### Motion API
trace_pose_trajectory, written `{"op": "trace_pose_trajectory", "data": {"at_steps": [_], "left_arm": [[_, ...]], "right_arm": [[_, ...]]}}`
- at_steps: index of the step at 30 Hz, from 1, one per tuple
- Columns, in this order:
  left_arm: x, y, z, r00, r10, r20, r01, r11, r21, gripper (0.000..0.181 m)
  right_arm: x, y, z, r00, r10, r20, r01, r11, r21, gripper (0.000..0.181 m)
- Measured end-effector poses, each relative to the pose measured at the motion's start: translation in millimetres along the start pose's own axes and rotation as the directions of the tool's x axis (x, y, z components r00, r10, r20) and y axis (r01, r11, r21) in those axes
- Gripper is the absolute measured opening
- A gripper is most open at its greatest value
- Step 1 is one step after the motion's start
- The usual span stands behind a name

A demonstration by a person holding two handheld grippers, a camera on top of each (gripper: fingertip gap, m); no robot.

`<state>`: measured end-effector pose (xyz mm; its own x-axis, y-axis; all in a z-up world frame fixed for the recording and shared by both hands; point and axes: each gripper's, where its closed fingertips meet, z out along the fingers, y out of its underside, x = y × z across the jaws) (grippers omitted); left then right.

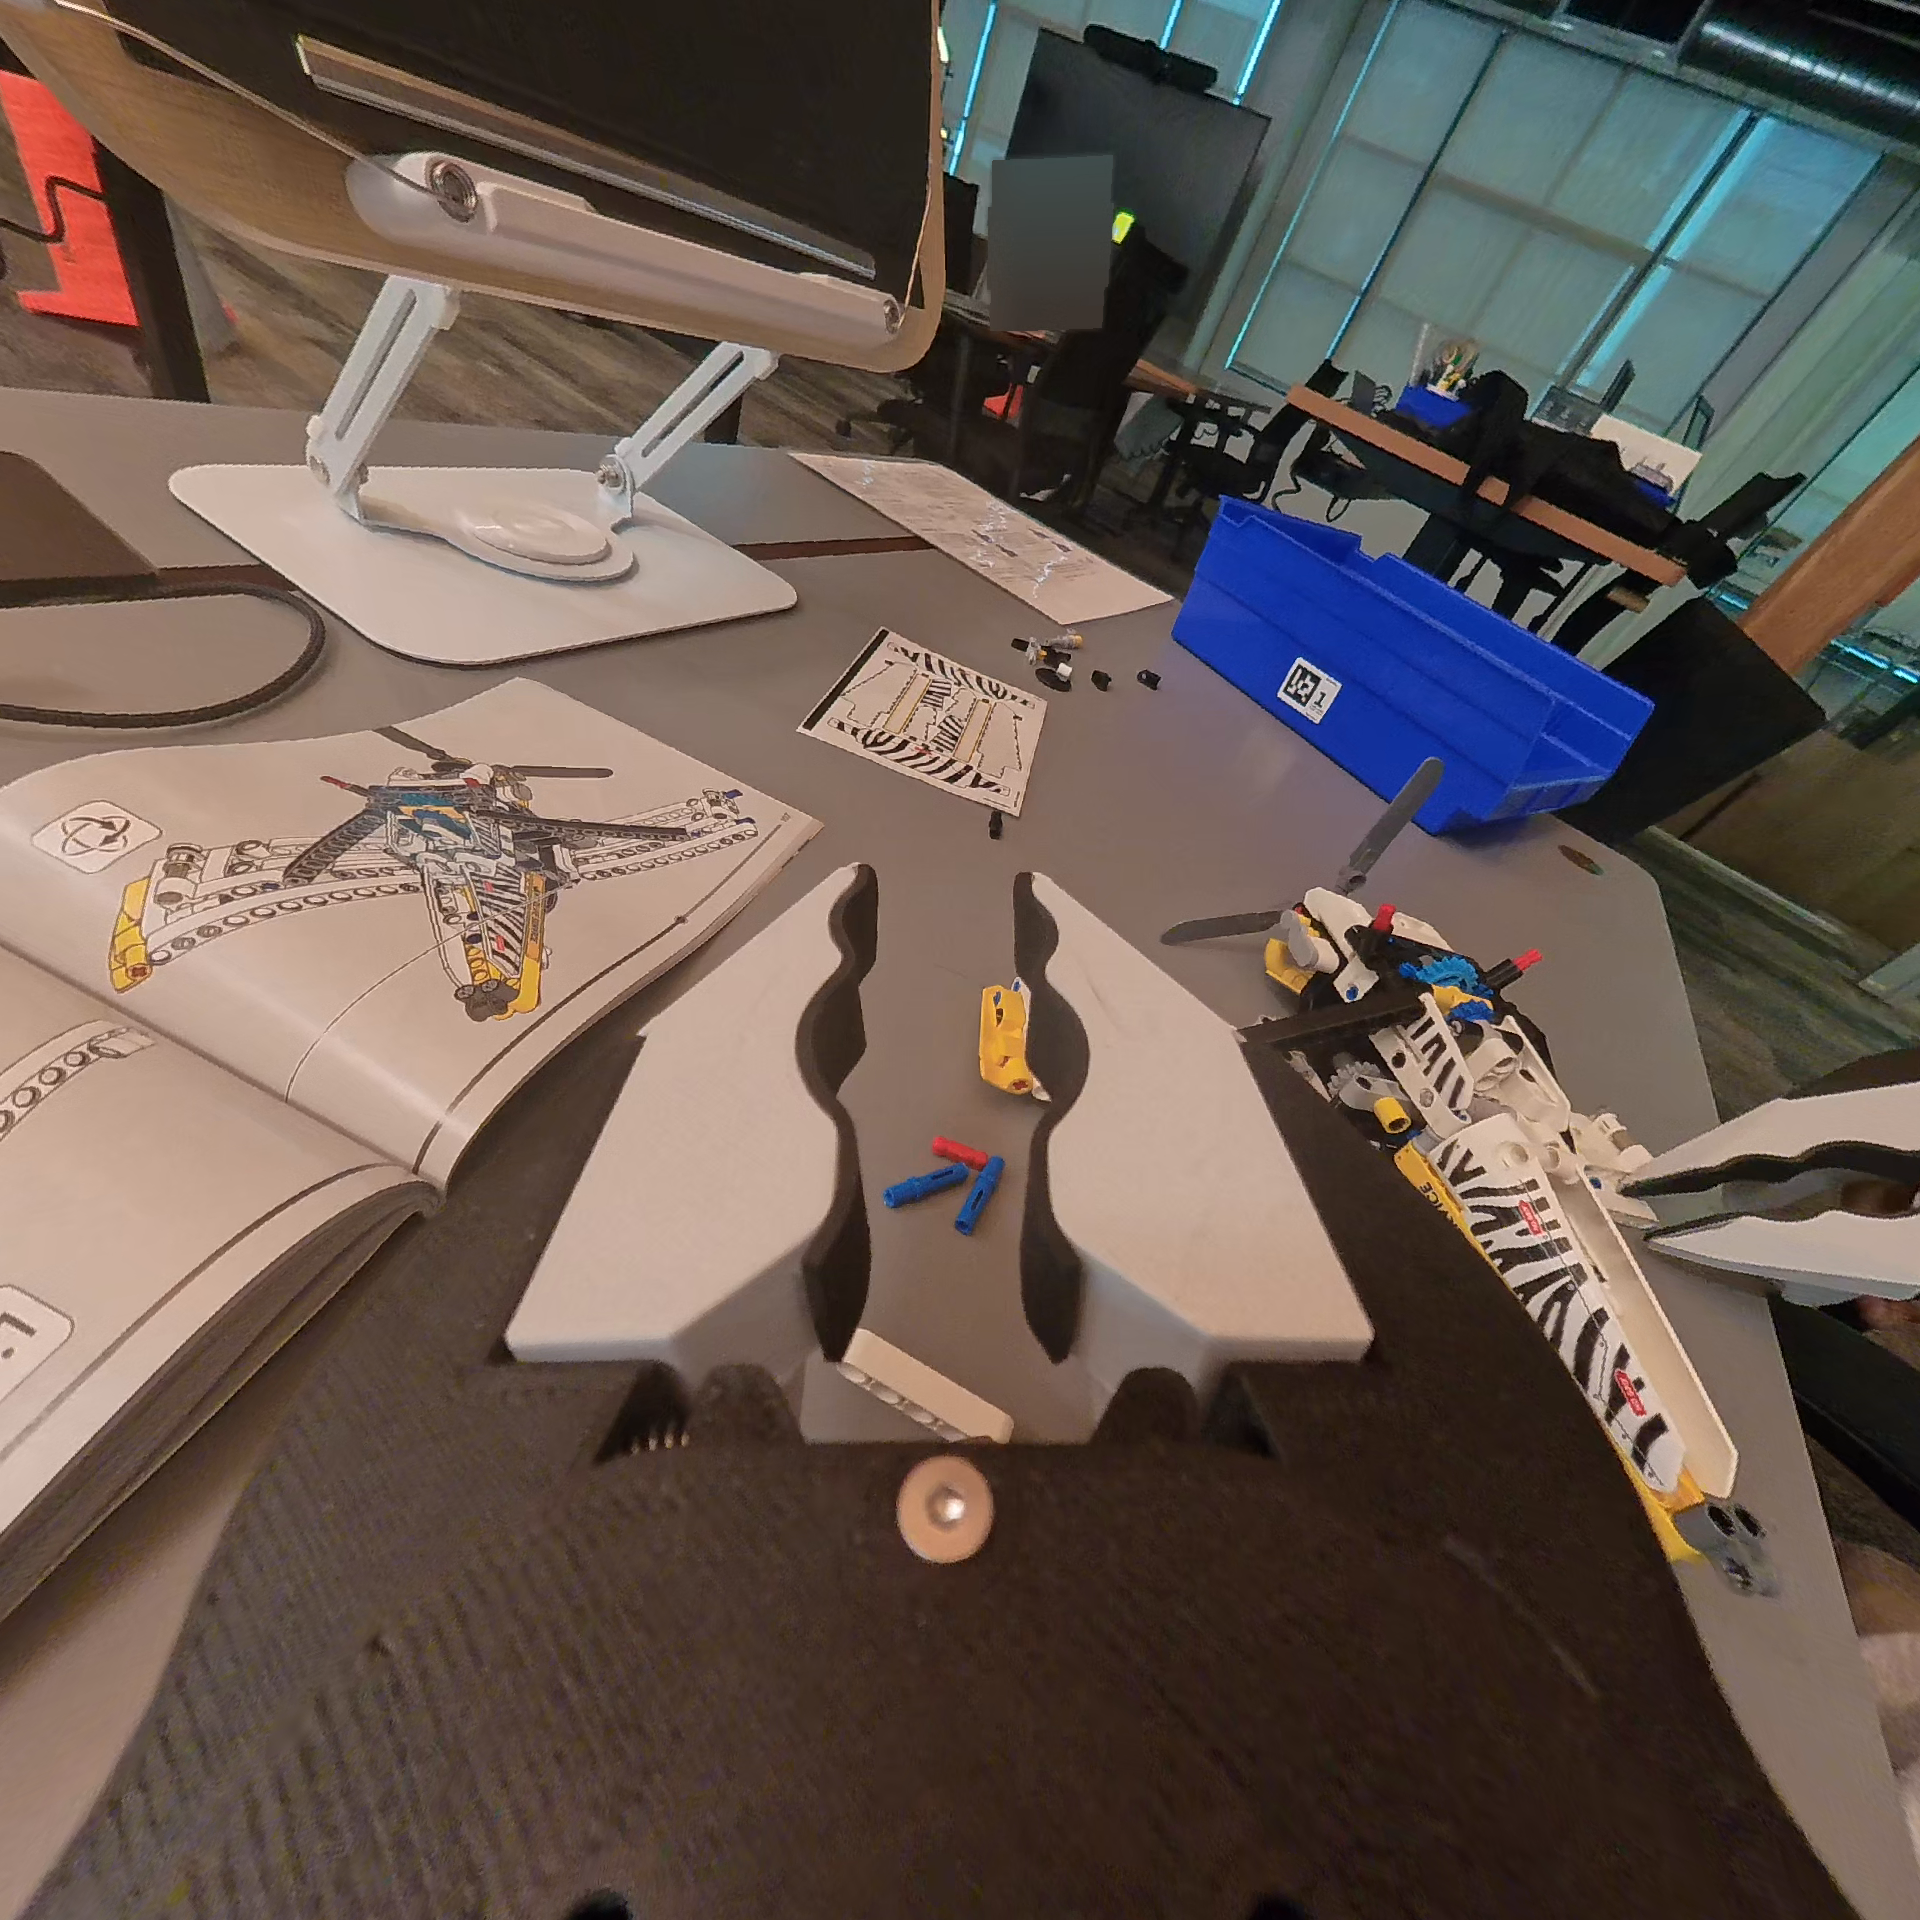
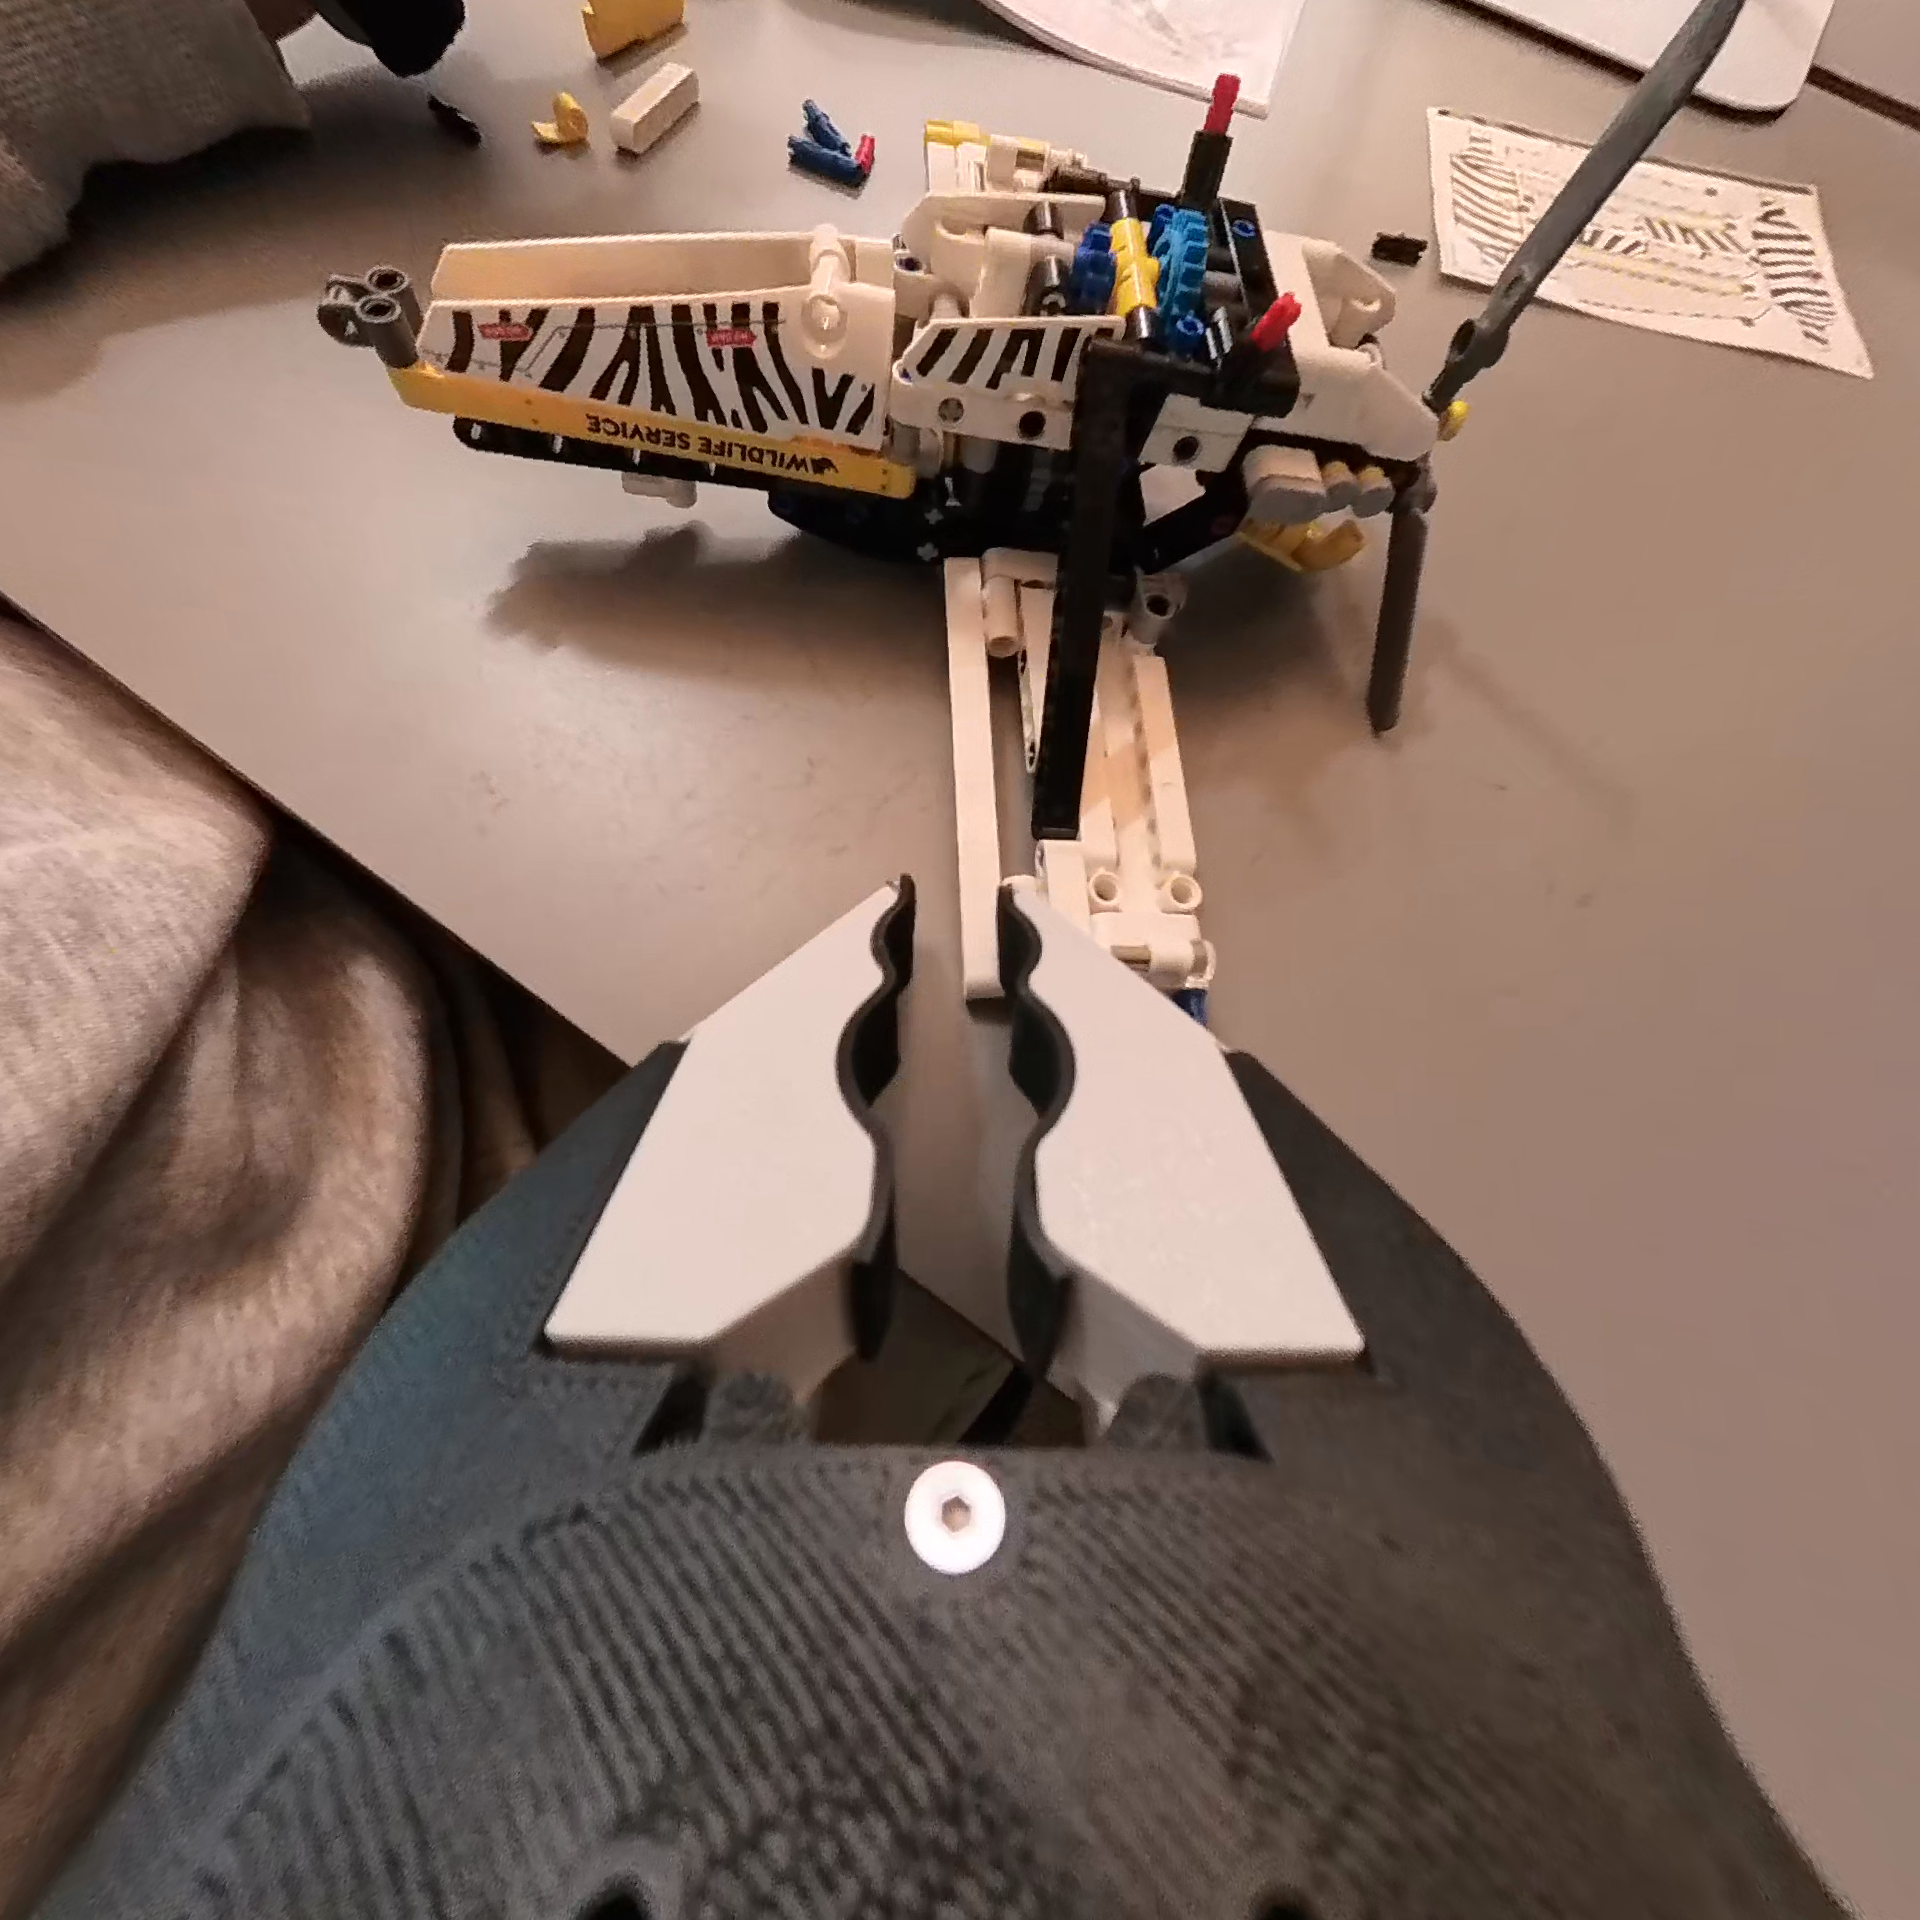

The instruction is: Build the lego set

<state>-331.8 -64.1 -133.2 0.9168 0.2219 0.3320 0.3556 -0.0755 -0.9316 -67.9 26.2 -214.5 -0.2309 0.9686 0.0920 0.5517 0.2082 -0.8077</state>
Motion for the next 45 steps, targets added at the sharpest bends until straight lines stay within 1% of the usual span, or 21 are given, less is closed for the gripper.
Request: {"op": "trace_pose_trajectory", "data": {"at_steps": [9, 17, 21, 25, 29, 32, 35, 42, 45], "left_arm": [[0, 1, 0, 1.000, -0.002, -0.002, 0.002, 1.000, -0.003, 0.025], [0, 1, 1, 1.000, -0.004, -0.003, 0.004, 1.000, -0.005, 0.025], [0, 1, 0, 1.000, -0.006, -0.002, 0.006, 1.000, -0.005, 0.025], [0, 1, 1, 1.000, -0.006, -0.004, 0.006, 1.000, -0.005, 0.025], [1, 1, 1, 1.000, -0.002, -0.005, 0.002, 1.000, -0.006, 0.025], [0, 1, 1, 1.000, -0.003, -0.001, 0.003, 1.000, -0.005, 0.025], [-2, 2, 0, 1.000, -0.007, 0.006, 0.007, 1.000, -0.006, 0.025], [-6, 0, -2, 1.000, -0.027, 0.010, 0.027, 1.000, 0.002, 0.025], [-5, -1, -2, 0.999, -0.032, 0.002, 0.032, 0.999, 0.005, 0.025]], "right_arm": [[2, -1, 0, 0.998, 0.055, 0.019, -0.055, 0.998, 0.008, 0.015], [2, -5, -4, 0.998, 0.051, 0.021, -0.052, 0.998, 0.042, 0.017], [6, -15, -14, 0.999, 0.045, 0.014, -0.046, 0.993, 0.111, 0.016], [32, -27, -35, 0.995, 0.085, -0.060, -0.072, 0.977, 0.203, 0.014], [55, -38, -53, 0.983, 0.158, -0.095, -0.125, 0.951, 0.283, 0.021], [57, -54, -60, 0.982, 0.158, -0.101, -0.116, 0.936, 0.331, 0.026], [54, -67, -59, 0.984, 0.137, -0.113, -0.088, 0.928, 0.361, 0.030], [47, -88, -42, 0.988, 0.113, -0.109, -0.061, 0.918, 0.393, 0.034], [58, -83, -38, 0.983, 0.115, -0.147, -0.054, 0.928, 0.368, 0.033]]}}
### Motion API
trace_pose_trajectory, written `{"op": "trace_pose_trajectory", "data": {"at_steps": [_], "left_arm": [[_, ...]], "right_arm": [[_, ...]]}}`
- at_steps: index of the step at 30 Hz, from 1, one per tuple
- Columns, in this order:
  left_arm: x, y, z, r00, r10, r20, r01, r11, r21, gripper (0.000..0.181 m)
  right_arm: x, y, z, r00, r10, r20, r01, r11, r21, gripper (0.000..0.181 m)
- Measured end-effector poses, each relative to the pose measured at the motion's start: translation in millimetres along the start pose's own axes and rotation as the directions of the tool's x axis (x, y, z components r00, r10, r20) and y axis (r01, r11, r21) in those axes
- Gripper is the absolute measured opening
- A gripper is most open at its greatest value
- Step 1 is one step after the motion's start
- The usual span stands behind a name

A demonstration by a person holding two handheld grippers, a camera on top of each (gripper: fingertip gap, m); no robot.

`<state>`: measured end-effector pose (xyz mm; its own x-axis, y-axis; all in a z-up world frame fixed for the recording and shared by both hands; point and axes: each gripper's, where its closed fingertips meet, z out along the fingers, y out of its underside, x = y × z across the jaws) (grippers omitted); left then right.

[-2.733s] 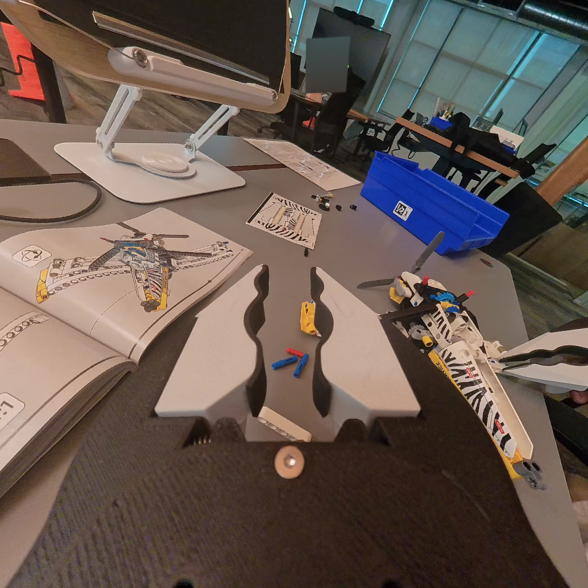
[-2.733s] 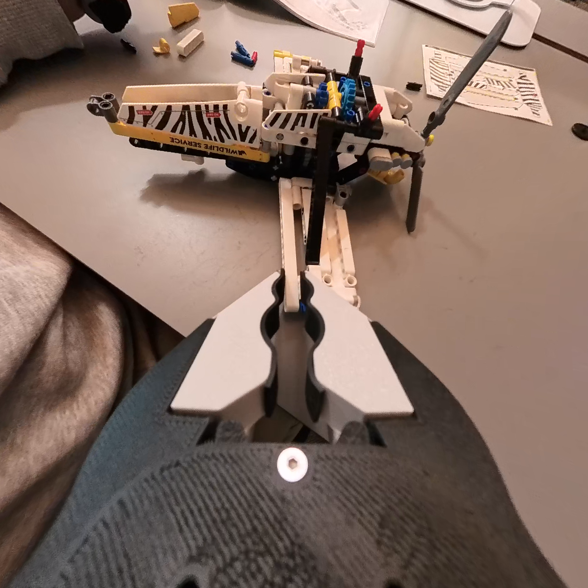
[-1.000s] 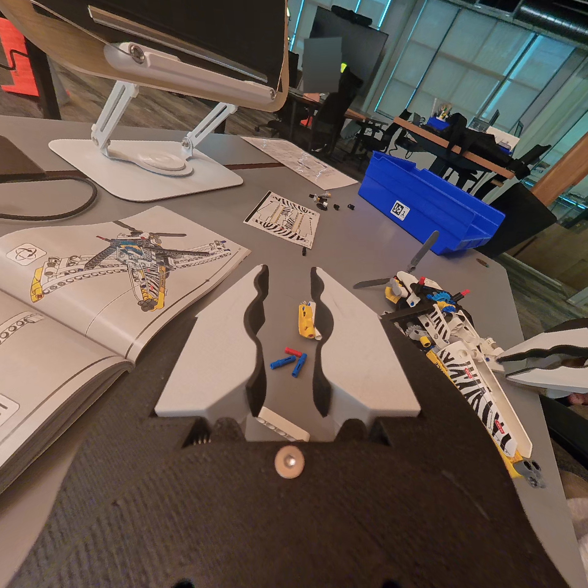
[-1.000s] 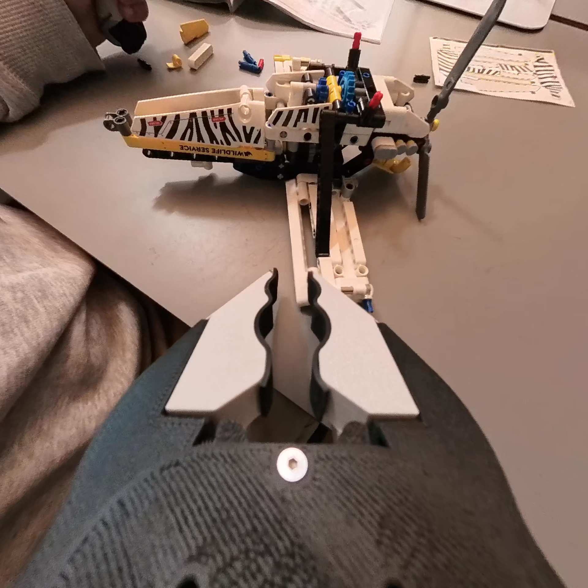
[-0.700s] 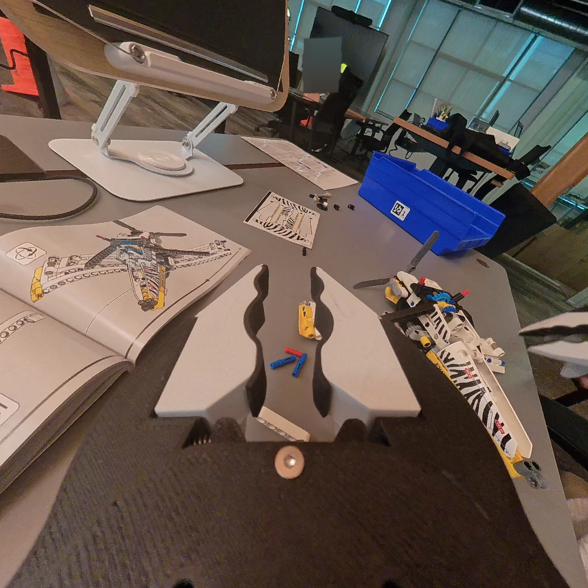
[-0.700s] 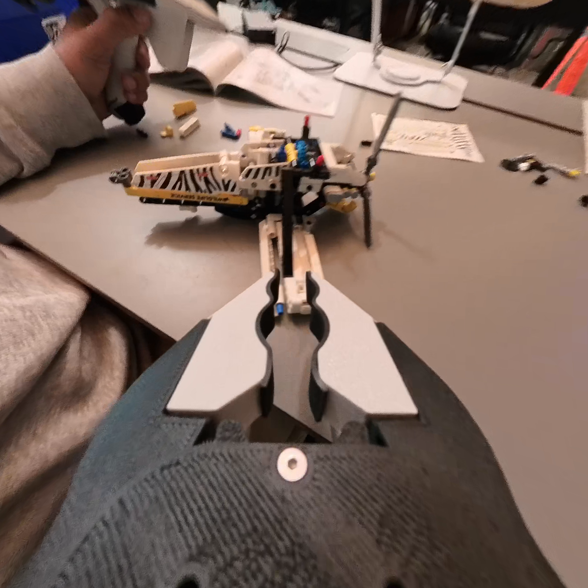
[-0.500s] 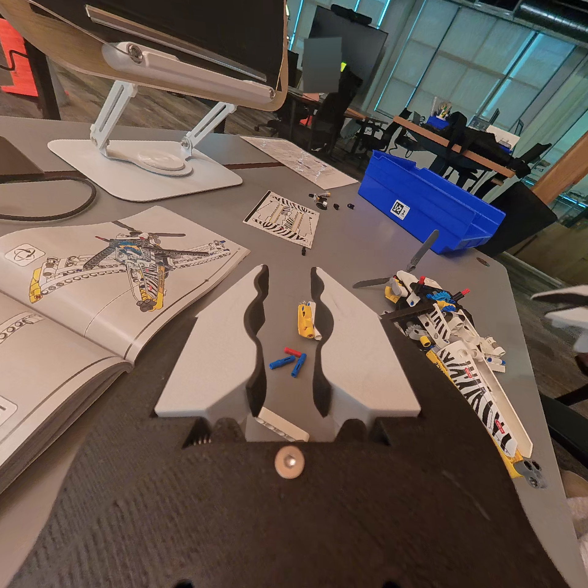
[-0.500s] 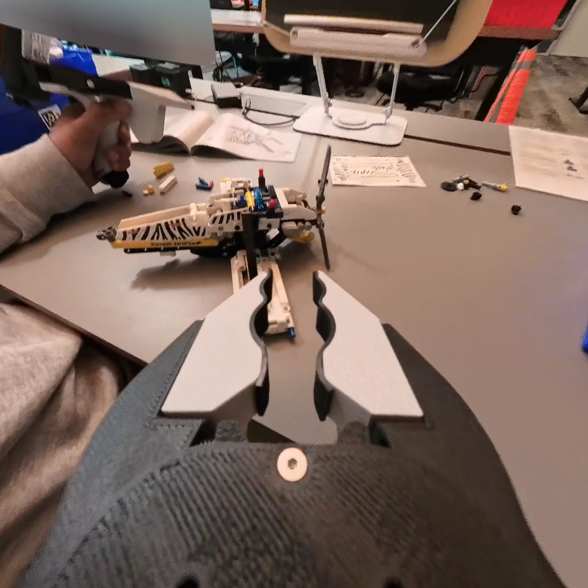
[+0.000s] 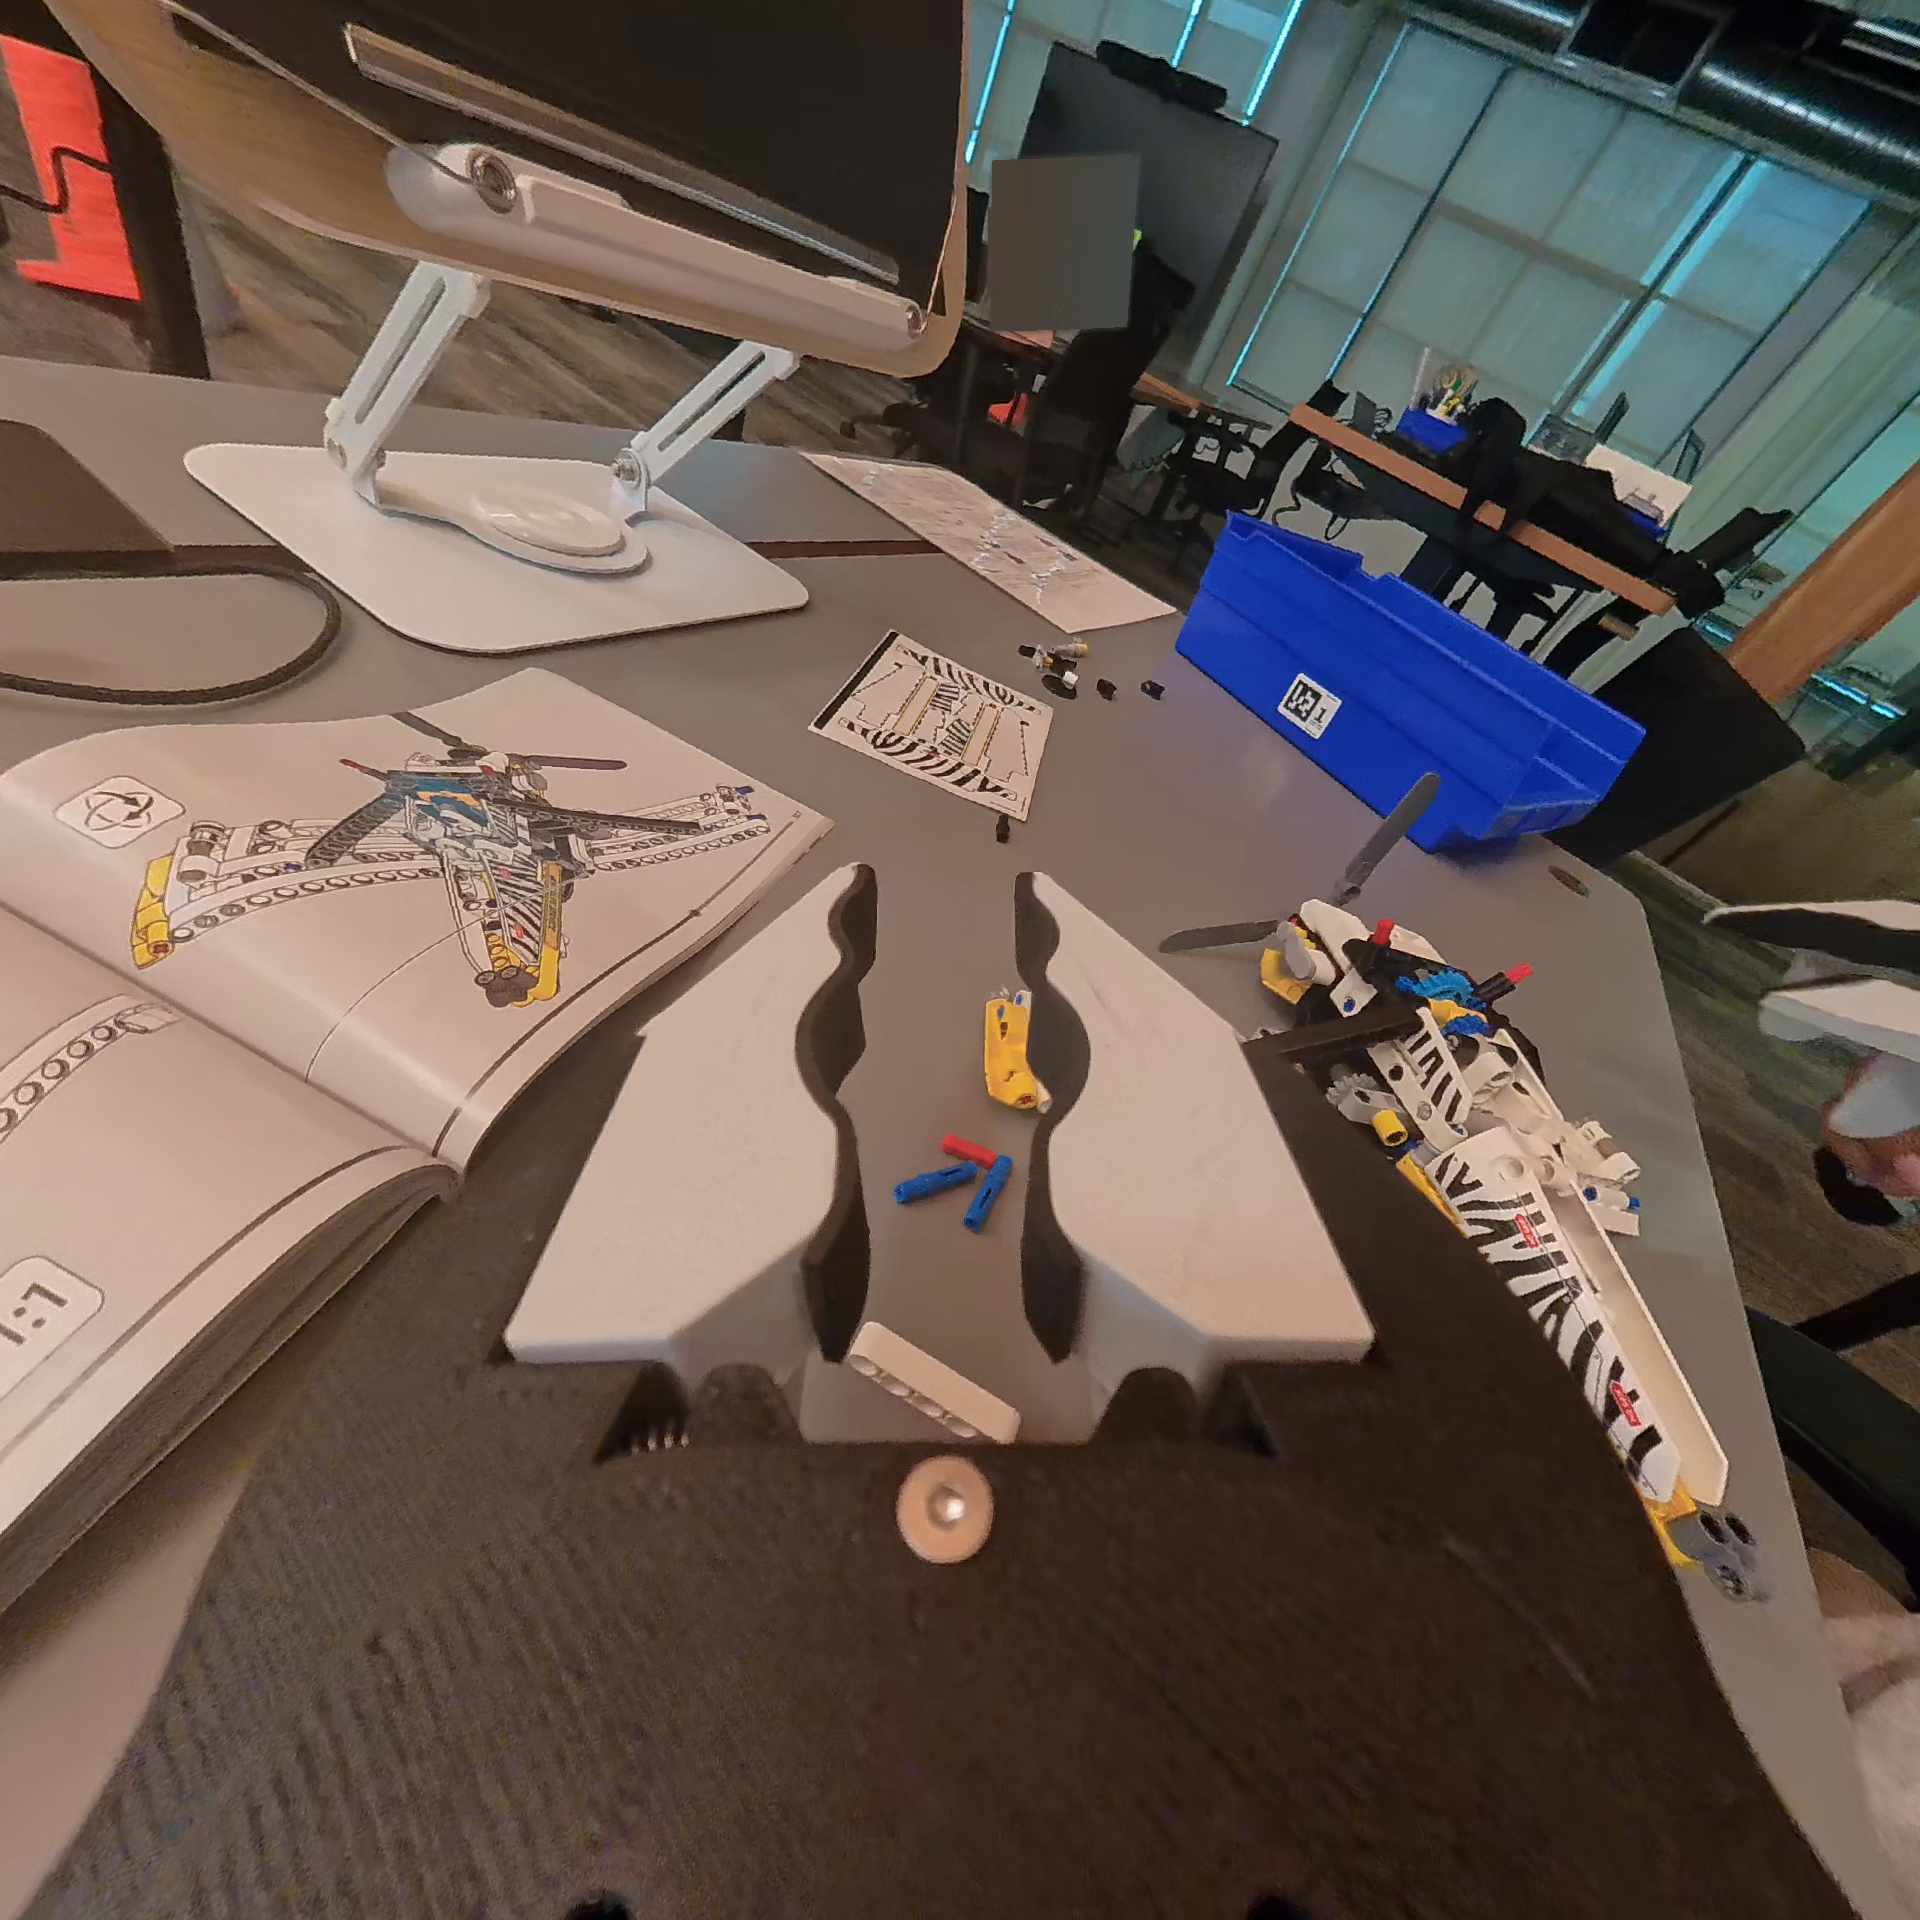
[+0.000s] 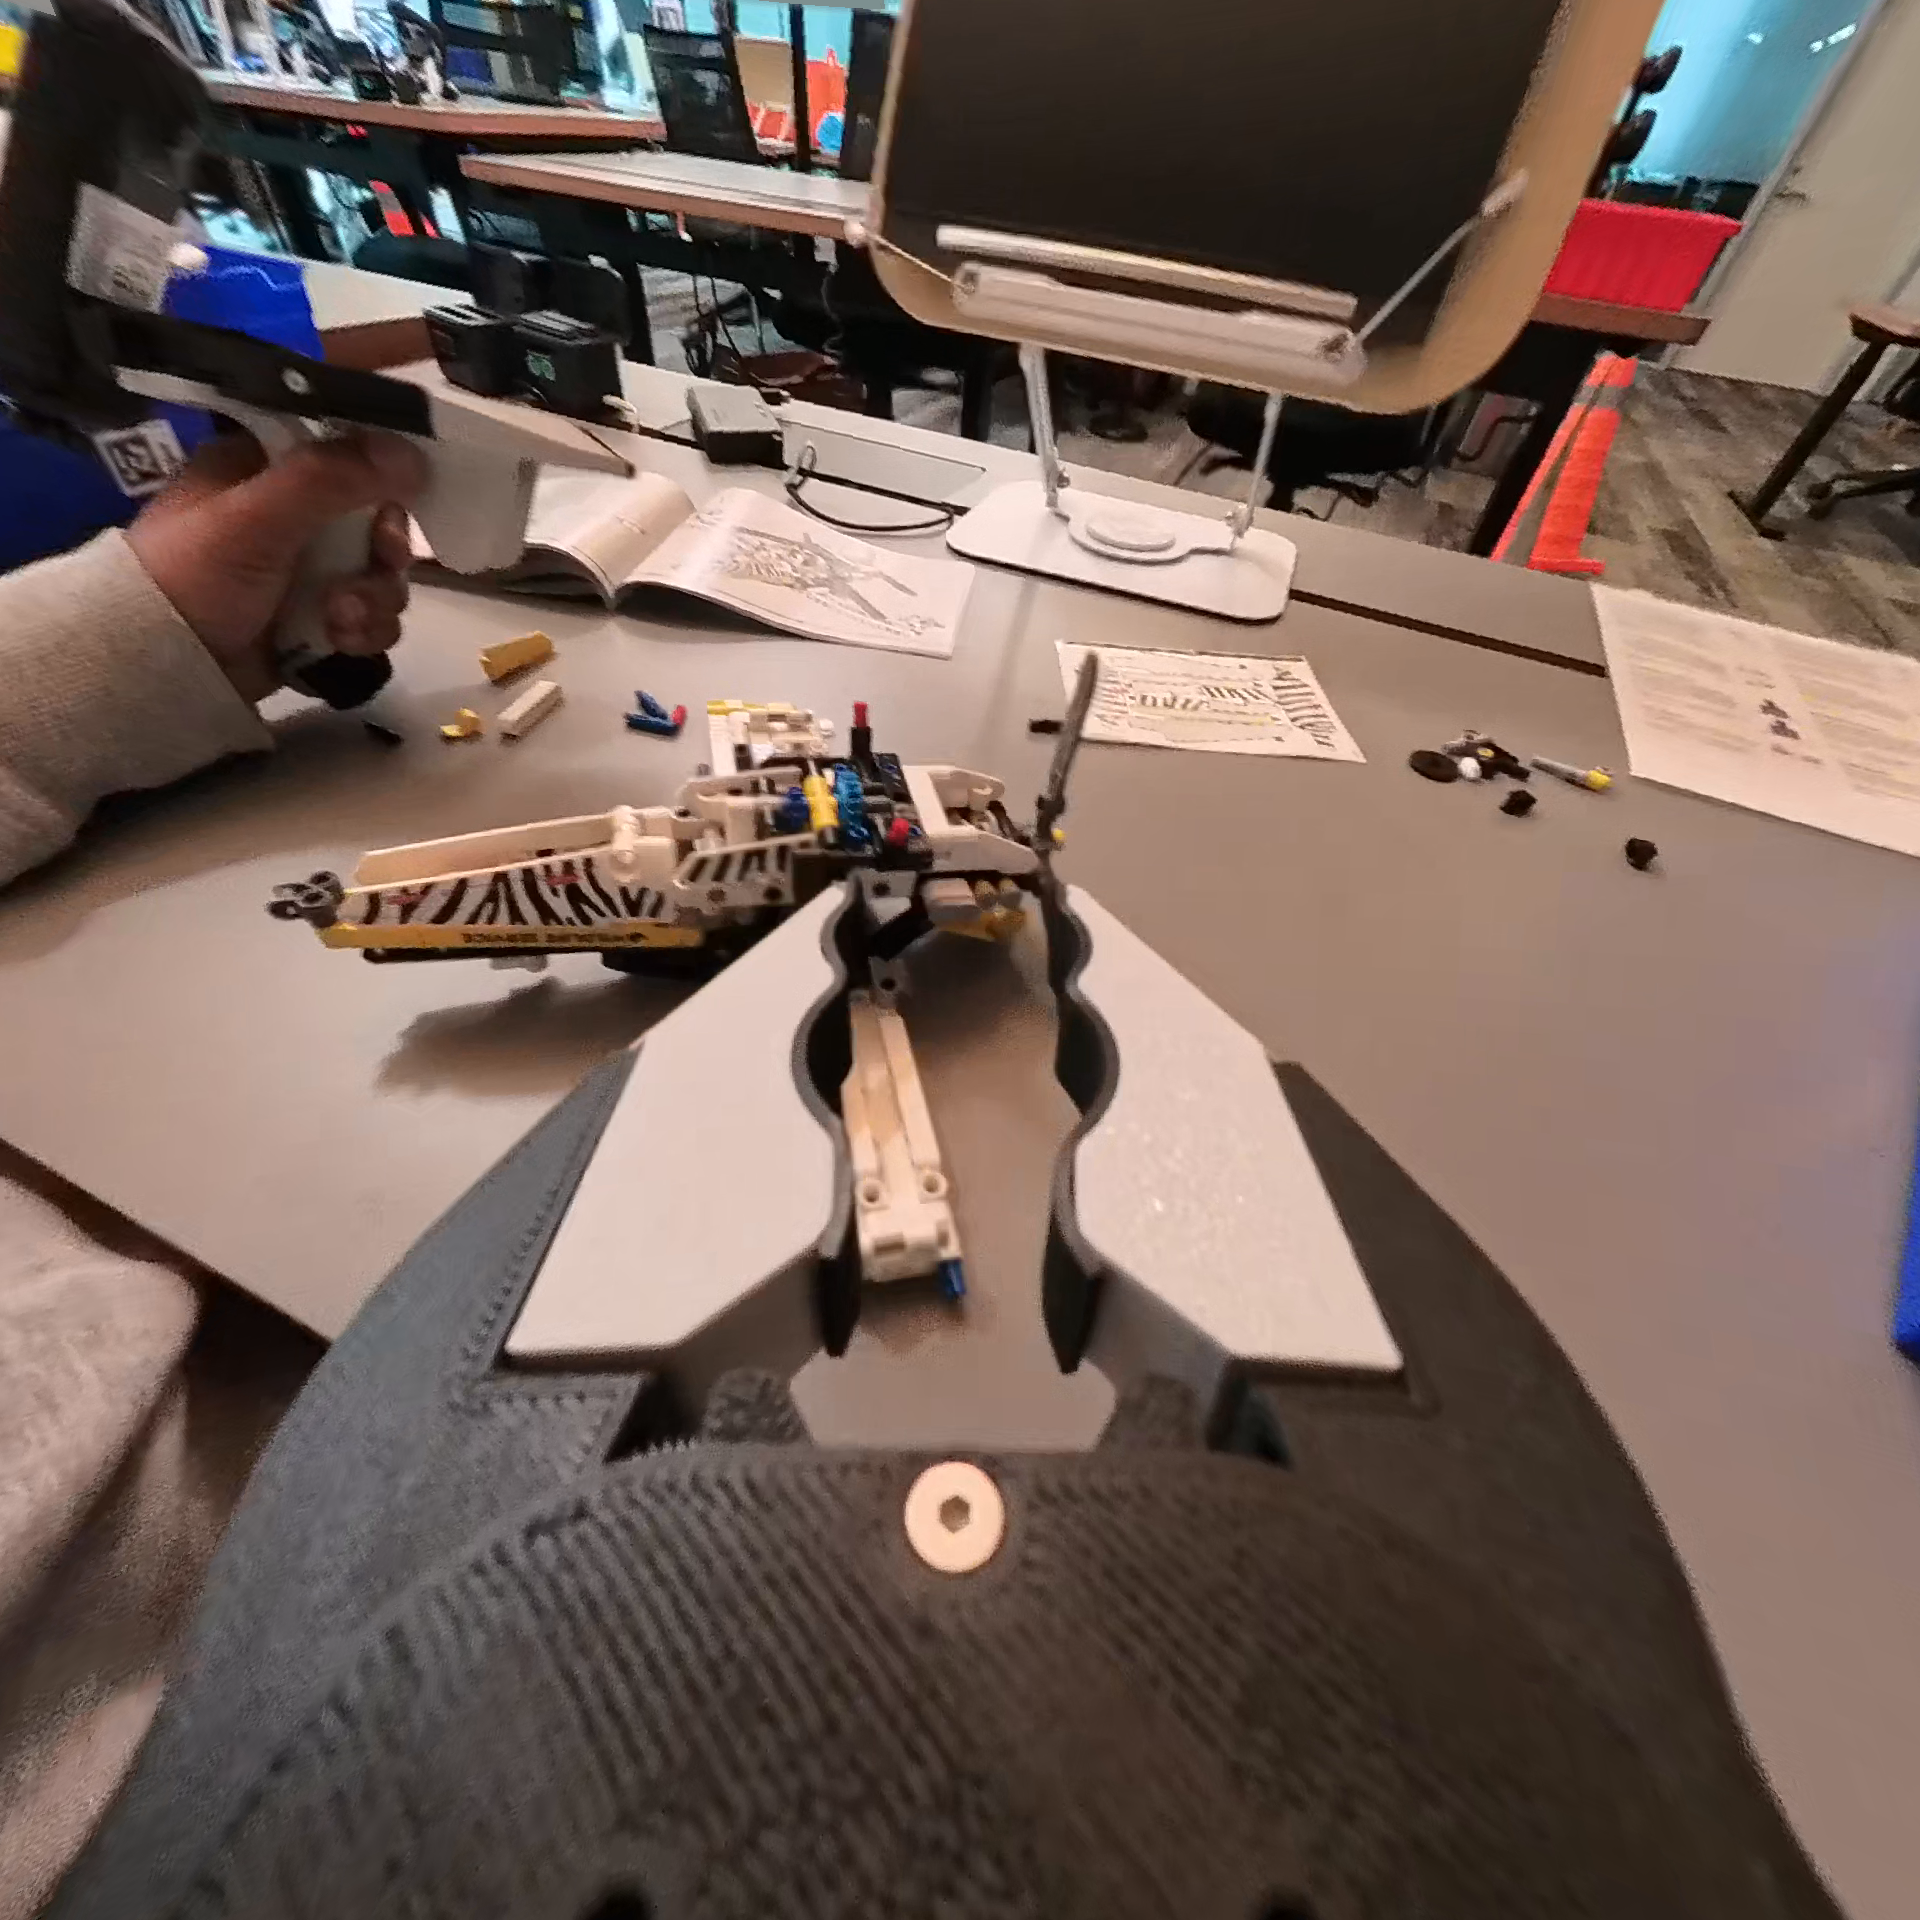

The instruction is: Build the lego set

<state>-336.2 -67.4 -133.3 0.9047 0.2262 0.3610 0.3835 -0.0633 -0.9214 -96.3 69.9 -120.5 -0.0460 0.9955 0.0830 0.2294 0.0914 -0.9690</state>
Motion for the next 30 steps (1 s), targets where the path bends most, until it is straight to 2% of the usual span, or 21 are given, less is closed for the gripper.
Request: {"op": "trace_pose_trajectory", "data": {"at_steps": [9, 15, 21, 24, 30], "left_arm": [[5, 0, 1, 1.000, 0.000, -0.022, 0.000, 1.000, -0.006, 0.026], [2, 3, 3, 1.000, -0.015, -0.020, 0.014, 1.000, -0.016, 0.026], [-2, 7, 5, 1.000, -0.023, -0.011, 0.022, 0.999, -0.028, 0.026], [-4, 8, 6, 0.999, -0.031, -0.011, 0.031, 0.999, -0.027, 0.026], [-5, 7, 7, 0.999, -0.040, -0.016, 0.040, 0.999, -0.022, 0.026]], "right_arm": [[31, 21, -8, 0.994, 0.093, -0.049, -0.094, 0.995, -0.018, 0.033], [43, 28, 5, 0.996, 0.058, -0.063, -0.061, 0.997, -0.037, 0.032], [67, 29, 20, 0.990, 0.119, -0.071, -0.119, 0.993, 0.003, 0.032], [76, 27, 25, 0.990, 0.098, -0.097, -0.098, 0.995, 0.010, 0.032], [77, 37, 35, 0.992, 0.105, -0.076, -0.110, 0.992, -0.064, 0.036]]}}
